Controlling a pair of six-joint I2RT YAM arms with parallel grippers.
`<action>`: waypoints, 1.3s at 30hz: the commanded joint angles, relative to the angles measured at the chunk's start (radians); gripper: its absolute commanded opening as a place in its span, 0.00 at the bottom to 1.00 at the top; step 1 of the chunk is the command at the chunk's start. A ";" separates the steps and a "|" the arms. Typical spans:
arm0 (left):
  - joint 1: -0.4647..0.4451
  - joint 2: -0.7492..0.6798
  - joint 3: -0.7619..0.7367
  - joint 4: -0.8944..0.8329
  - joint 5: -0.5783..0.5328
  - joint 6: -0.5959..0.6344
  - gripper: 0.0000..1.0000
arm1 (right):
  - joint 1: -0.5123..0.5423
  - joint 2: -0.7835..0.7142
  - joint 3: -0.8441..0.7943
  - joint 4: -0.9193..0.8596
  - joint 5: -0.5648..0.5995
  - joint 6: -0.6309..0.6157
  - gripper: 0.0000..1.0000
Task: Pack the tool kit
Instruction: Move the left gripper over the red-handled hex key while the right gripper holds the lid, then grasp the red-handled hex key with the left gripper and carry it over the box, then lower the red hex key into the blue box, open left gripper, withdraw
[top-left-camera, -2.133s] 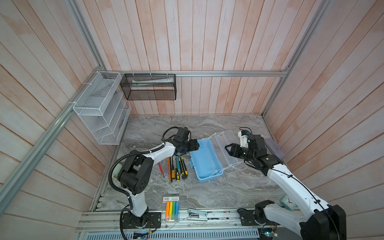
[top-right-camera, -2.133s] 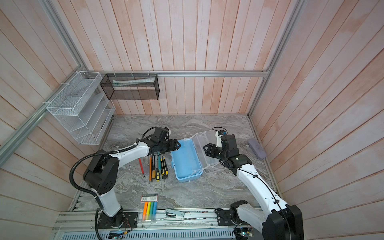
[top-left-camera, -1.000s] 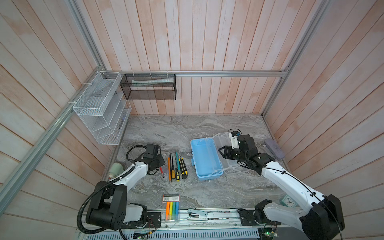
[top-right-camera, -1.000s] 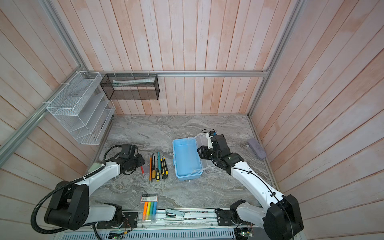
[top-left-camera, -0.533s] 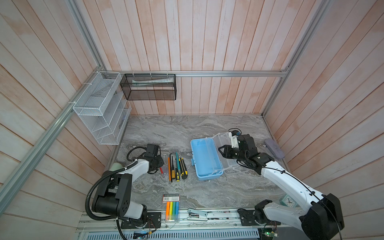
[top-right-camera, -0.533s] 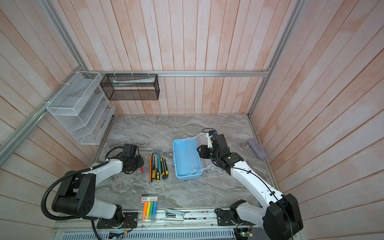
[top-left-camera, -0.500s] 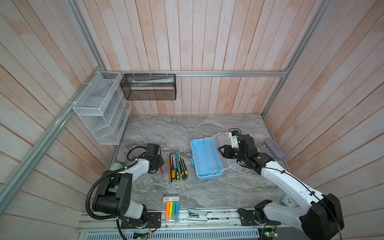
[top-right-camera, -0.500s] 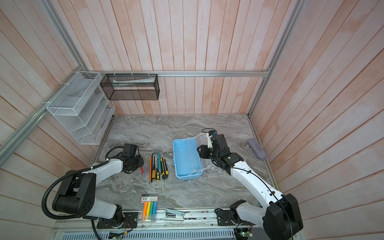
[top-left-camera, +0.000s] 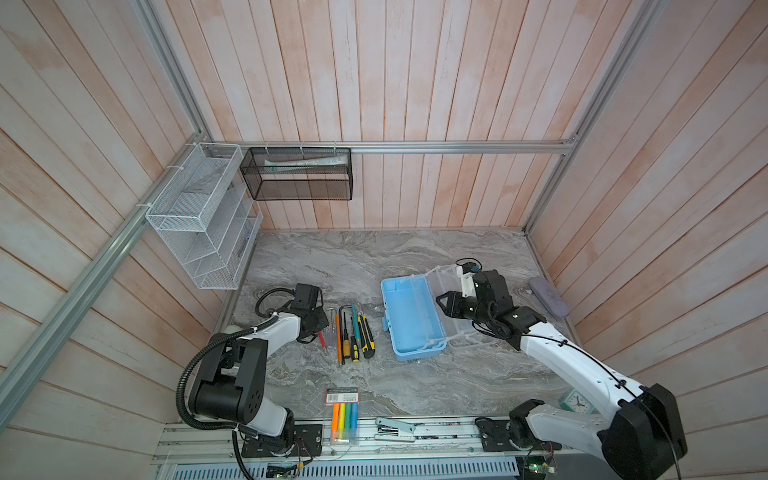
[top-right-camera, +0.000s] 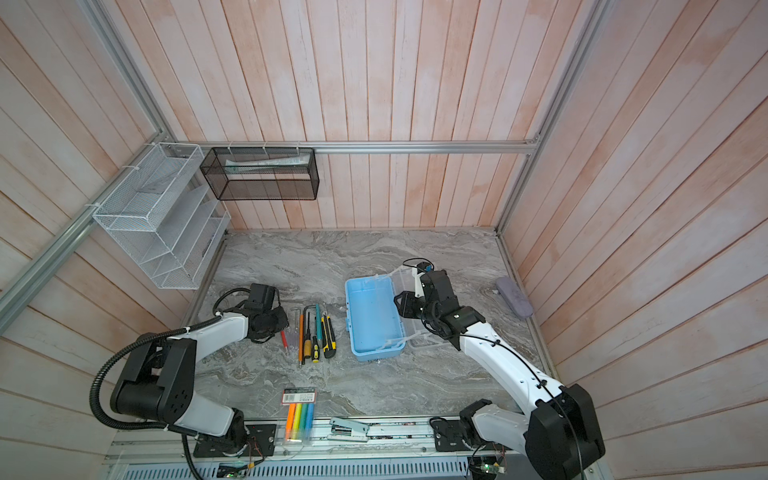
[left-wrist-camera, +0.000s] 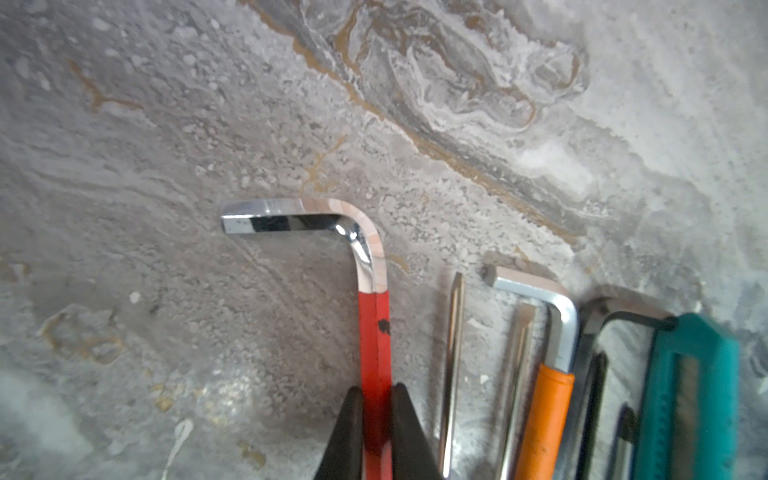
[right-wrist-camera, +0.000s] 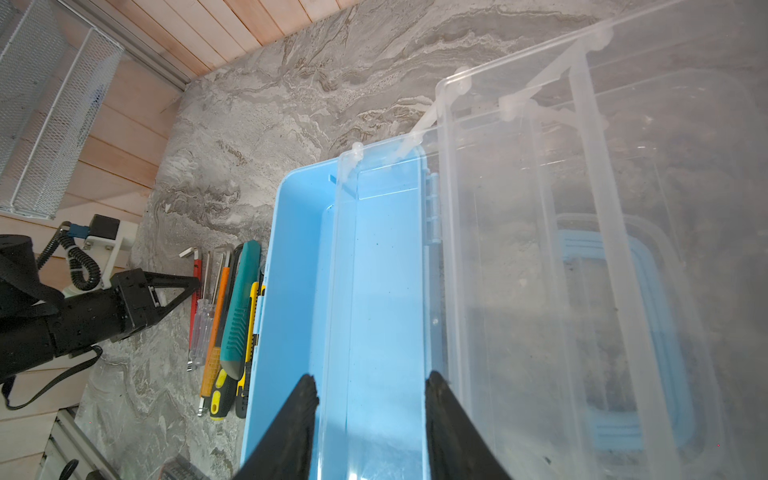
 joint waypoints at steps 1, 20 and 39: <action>0.004 0.009 0.015 -0.034 -0.013 0.032 0.00 | 0.003 0.004 -0.020 0.023 -0.010 0.009 0.42; -0.321 -0.267 0.188 -0.052 0.046 -0.205 0.00 | -0.024 -0.028 0.007 0.046 -0.008 0.049 0.42; -0.569 0.237 0.493 0.118 0.086 -0.345 0.00 | -0.092 -0.098 -0.036 0.023 -0.040 0.046 0.42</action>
